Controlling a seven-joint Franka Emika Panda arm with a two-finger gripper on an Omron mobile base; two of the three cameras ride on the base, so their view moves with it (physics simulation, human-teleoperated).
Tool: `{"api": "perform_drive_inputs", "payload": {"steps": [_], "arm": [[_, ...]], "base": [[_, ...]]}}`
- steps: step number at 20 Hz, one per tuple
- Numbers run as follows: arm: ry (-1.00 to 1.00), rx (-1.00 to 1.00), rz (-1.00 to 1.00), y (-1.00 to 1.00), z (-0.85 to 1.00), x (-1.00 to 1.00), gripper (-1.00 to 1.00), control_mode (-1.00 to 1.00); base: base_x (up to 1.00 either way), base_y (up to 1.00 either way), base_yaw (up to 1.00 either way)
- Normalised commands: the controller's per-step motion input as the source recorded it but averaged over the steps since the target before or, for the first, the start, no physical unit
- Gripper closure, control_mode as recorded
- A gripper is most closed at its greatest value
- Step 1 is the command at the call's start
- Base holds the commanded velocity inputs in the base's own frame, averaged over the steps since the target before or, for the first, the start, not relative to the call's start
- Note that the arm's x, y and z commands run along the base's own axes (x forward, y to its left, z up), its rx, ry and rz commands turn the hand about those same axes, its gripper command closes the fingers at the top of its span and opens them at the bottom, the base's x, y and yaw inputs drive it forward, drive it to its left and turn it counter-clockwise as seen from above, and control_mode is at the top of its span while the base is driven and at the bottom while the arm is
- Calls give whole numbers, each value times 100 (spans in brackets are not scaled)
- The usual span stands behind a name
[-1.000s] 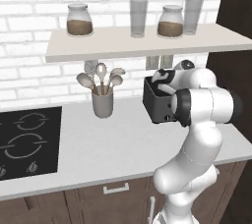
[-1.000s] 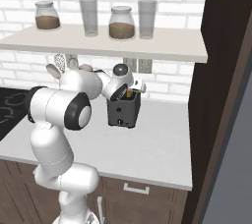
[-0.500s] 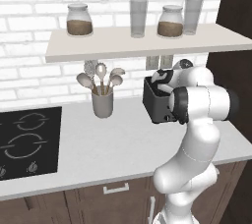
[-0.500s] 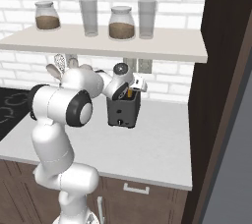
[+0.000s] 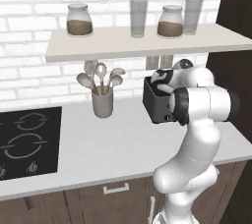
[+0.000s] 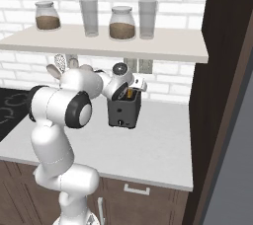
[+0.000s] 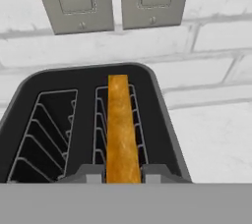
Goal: Start the toaster. Once the lever pops up, take the bread to the plate on the dining counter.
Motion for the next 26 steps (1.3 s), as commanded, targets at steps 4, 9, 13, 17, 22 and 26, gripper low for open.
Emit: {"api": "perform_drive_inputs", "payload": {"steps": [4,9,13,17,22,26], "arm": [[-18,1,0,0,12,-50,100,-100],[-24,2,-1,0,29,-45,100,-100],[-21,5,0,0,76,-15,100,-100],[-9,9,0,0,86,-34,100,-100],[-2,9,-4,-9,21,-95,100,-100],[0,8,-6,0,56,-100,100,-100]], "base": [[0,0,0],[0,0,0],[0,0,0],[0,0,0],[0,0,0],[0,0,0]]}}
